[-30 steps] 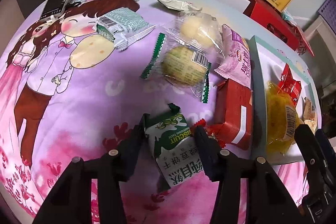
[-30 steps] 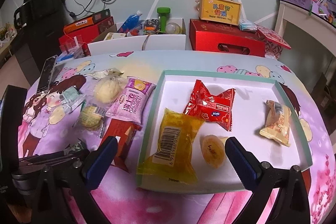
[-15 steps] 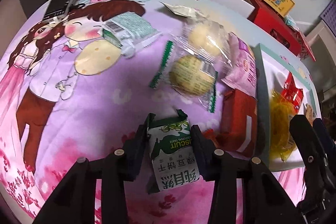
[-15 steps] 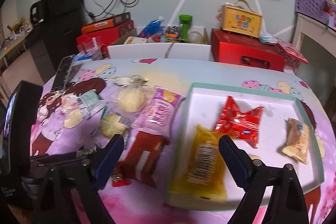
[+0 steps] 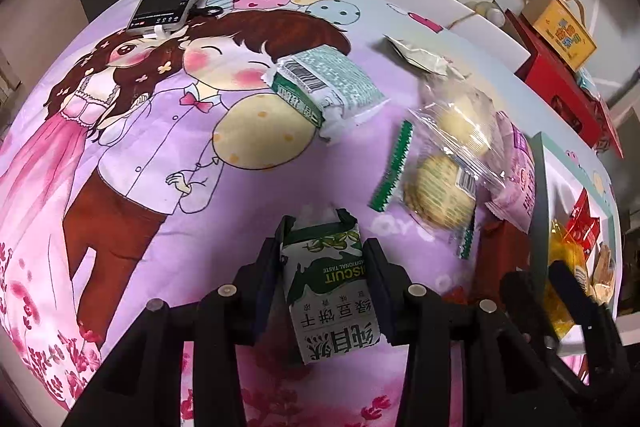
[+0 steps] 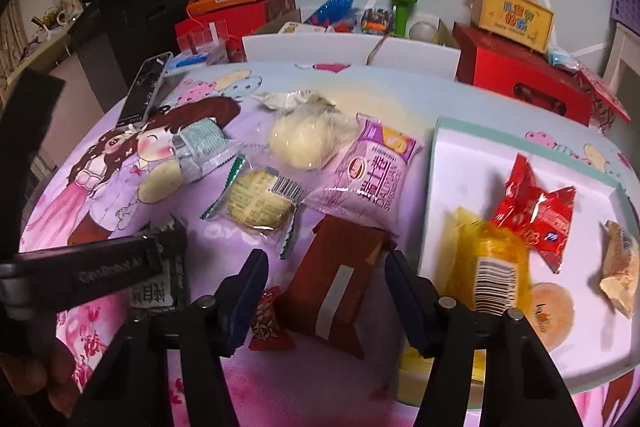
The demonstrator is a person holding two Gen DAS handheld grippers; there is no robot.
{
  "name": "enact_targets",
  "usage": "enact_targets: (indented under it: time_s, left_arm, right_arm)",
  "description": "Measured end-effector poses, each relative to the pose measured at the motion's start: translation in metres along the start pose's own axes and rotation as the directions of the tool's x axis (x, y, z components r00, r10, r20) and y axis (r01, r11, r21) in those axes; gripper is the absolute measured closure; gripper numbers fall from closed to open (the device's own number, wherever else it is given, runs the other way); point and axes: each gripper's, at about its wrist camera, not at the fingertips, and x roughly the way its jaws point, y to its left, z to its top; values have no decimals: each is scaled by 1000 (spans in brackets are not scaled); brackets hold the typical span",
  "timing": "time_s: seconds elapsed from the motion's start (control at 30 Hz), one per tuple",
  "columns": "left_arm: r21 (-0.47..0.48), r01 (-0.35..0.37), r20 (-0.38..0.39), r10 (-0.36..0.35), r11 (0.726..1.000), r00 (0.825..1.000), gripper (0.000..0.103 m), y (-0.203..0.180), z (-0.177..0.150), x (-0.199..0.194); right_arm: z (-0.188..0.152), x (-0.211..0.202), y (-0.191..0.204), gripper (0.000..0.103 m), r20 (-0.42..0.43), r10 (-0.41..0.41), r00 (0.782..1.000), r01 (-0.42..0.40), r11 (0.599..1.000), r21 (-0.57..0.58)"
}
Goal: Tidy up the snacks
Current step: 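Grasp the green biscuit box with the left gripper while the right gripper grasps the brown package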
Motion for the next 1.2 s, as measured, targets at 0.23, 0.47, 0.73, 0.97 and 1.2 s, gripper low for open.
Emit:
enact_targets:
  time_s: [0.23, 0.47, 0.73, 0.97, 1.2]
  left_arm:
    - [0, -8, 2, 8, 1000, 1000, 59, 1, 0, -2]
    - [2, -9, 2, 9, 1000, 1000, 59, 1, 3, 2]
    - [4, -10, 1, 10, 1000, 1000, 59, 1, 3, 2]
    - [5, -11, 2, 11, 1000, 1000, 59, 1, 2, 2]
    - [19, -10, 15, 9, 1000, 1000, 59, -2, 3, 0]
  right_arm:
    - [1, 12, -5, 43, -34, -30, 999, 31, 999, 21]
    - [3, 16, -3, 46, -41, -24, 999, 25, 1000, 10]
    - [2, 18, -1, 53, -54, 4, 999, -3, 1000, 21]
    - [2, 18, 0, 57, -47, -2, 999, 3, 1000, 20]
    - [3, 13, -5, 60, -35, -2, 999, 4, 999, 43]
